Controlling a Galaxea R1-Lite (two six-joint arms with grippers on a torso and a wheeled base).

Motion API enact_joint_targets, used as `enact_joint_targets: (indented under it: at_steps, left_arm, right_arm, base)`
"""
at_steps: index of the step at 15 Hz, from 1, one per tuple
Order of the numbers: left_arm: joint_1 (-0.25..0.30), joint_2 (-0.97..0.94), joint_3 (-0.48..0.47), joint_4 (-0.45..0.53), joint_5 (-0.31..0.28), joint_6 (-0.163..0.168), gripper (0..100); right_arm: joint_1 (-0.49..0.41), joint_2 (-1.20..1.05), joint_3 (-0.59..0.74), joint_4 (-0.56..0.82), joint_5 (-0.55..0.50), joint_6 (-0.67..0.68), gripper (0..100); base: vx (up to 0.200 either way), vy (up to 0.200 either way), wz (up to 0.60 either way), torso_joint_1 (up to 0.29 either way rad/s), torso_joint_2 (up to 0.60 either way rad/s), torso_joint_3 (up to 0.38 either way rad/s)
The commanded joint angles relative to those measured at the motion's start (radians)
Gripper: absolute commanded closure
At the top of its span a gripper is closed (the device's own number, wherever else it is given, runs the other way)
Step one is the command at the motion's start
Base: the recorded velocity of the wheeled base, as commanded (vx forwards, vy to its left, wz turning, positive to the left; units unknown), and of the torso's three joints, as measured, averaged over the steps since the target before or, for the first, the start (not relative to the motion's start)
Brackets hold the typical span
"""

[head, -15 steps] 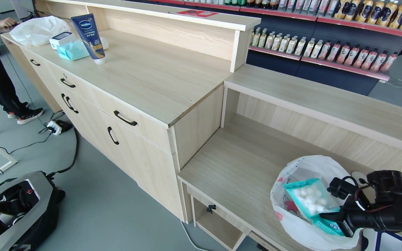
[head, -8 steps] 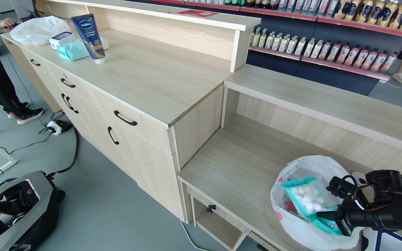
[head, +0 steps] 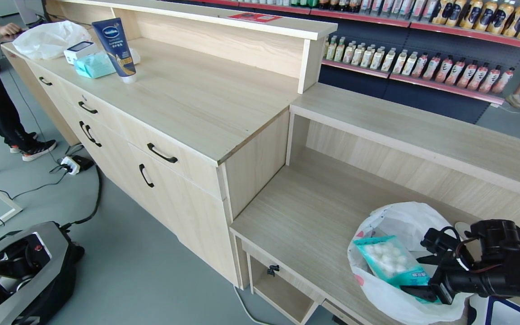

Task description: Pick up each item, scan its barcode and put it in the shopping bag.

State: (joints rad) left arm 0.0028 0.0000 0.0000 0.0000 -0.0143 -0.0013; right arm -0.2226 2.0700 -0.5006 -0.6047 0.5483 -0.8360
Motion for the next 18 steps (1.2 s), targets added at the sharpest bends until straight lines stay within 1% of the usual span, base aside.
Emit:
enact_joint_targets:
  at_steps: [1,2,4,5,7,8,9,10,13,14,16,17,18]
  left_arm:
    - [0.0,0.0,0.0,0.0,0.0,0.0,0]
    - [0.0,0.002,0.0,0.0,0.0,0.0,0]
    - [0.0,0.0,0.0,0.0,0.0,0.0,0]
    - [0.0,0.0,0.0,0.0,-0.001,0.0,0]
    - [0.0,0.0,0.0,0.0,0.0,0.0,0]
    - [0.0,0.0,0.0,0.0,0.0,0.0,0]
    - [0.0,0.0,0.0,0.0,0.0,0.0,0]
    - [0.0,0.0,0.0,0.0,-0.001,0.0,0]
    - [0.0,0.0,0.0,0.0,-0.001,0.0,0]
    - [0.0,0.0,0.0,0.0,0.0,0.0,0]
    - [0.0,0.0,0.0,0.0,0.0,0.0,0]
    - [0.0,0.0,0.0,0.0,0.0,0.0,0]
    - [0.0,0.0,0.0,0.0,0.0,0.0,0]
  right_arm:
    - [0.0,0.004,-0.006,-0.004,0.001,0.0,0]
    - [0.0,-0.005,-0.015,-0.012,0.01,-0.002,0]
    - [0.002,-0.093,-0.038,-0.055,0.027,-0.005,0]
    - [-0.004,-0.186,-0.038,-0.064,0.028,0.008,0]
    - [-0.058,-0.43,0.011,-0.052,0.028,0.072,0]
    - [-0.084,-0.556,0.039,-0.02,0.028,0.089,0]
    - [-0.1,-0.623,0.047,0.016,0.028,0.092,0]
    - [-0.116,-0.74,0.047,0.079,0.033,0.097,0]
    - [-0.098,-0.835,0.031,0.072,0.116,0.121,0]
    - [-0.075,-0.866,0.022,0.042,0.133,0.124,0]
    - [-0.041,-0.924,0.014,0.023,0.13,0.164,0]
    - [-0.026,-0.975,0.011,0.028,0.108,0.204,0]
    - [-0.02,-1.005,0.007,0.031,0.059,0.213,0]
  base:
    - [0.0,0.0,0.0,0.0,0.0,0.0]
    - [0.0,0.0,0.0,0.0,0.0,0.0]
    - [0.0,0.0,0.0,0.0,0.0,0.0]
    - [0.0,0.0,0.0,0.0,0.0,0.0]
    - [0.0,0.0,0.0,0.0,0.0,0.0]
    - [0.0,0.0,0.0,0.0,0.0,0.0]
    - [0.0,0.0,0.0,0.0,0.0,0.0]
    - [0.0,0.0,-0.6,0.002,0.0,0.002]
    - [0.0,0.0,-0.6,-0.009,0.0,0.002]
    - [0.0,0.0,-0.6,0.007,0.01,0.002]
    - [0.0,0.0,-0.6,0.007,0.0,0.007]
    - [0.0,0.0,-0.6,-0.002,0.0,0.017]
    - [0.0,0.0,-0.6,0.002,0.01,0.002]
